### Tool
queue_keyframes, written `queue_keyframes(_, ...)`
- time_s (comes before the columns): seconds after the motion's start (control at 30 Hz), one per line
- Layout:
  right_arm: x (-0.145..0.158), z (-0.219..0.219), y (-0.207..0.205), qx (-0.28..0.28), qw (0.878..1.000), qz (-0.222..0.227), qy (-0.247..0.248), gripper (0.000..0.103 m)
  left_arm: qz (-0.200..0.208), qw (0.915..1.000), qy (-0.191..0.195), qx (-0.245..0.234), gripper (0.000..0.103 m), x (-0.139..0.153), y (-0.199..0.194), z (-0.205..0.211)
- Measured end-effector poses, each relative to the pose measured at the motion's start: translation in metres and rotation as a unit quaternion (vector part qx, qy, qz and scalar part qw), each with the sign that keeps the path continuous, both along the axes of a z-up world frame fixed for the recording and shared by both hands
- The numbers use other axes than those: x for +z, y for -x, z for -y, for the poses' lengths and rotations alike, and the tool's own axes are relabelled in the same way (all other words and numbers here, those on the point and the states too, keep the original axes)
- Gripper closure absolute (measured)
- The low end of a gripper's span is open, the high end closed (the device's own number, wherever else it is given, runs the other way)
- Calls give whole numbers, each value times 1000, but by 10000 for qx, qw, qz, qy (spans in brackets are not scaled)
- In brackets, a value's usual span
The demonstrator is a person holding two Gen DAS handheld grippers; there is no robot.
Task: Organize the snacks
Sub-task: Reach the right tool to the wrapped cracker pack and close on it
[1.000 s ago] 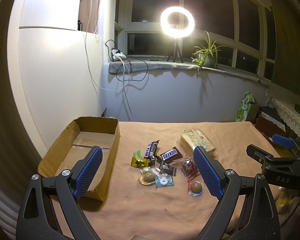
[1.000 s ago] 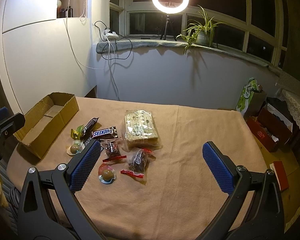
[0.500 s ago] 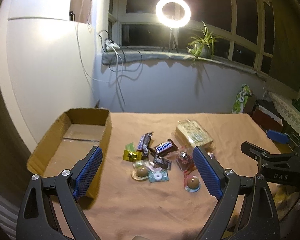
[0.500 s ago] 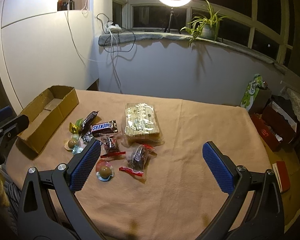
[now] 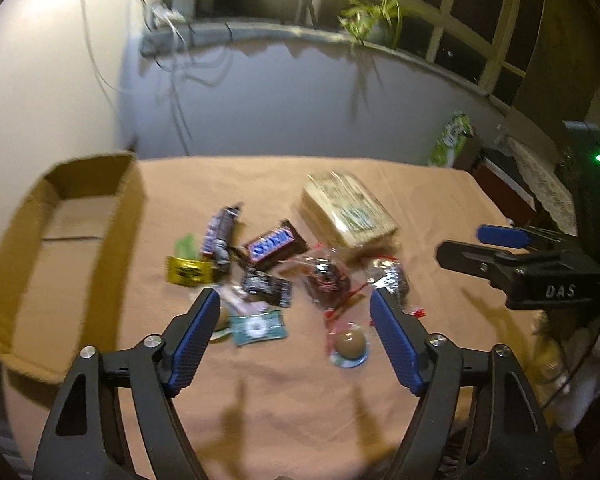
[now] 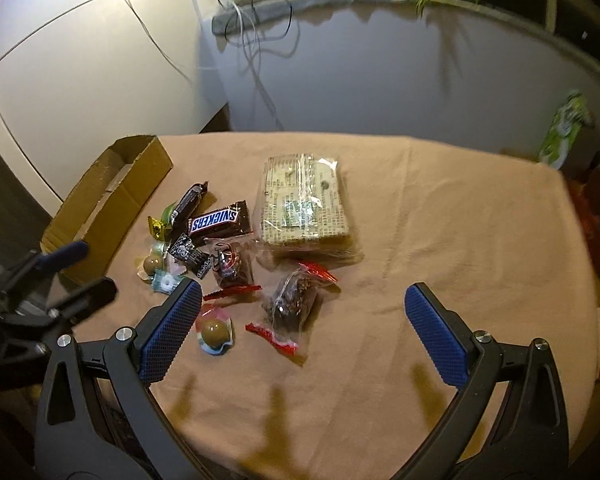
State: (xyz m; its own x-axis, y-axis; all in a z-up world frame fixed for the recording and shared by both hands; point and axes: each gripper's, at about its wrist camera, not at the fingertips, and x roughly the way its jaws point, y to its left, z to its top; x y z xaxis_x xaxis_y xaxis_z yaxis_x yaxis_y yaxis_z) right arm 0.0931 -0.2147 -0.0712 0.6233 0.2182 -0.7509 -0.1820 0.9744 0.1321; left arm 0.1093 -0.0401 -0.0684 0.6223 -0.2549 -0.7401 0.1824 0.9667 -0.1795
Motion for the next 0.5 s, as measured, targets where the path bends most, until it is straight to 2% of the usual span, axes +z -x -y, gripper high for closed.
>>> queue_keyframes(0.13,-10,8,-34,128,9983,-500,-259,9,-399,9987,198,-239,39,-4,-27,9)
queue_keyframes(0.27,-17,14,-65,179,9951,-849,-471,16,-644,9968,167,-442,40,-7,-54,25)
queue_keyframes(0.37,-19,15,-90,265,9921,-1050,-627,19,-845,9947,272,-512,47,-12,-70,33)
queue_keyframes(0.5,-24,10,-114,398,9878,-1304,-749,29,-904,9941,261,-543,49,-17,-88,41)
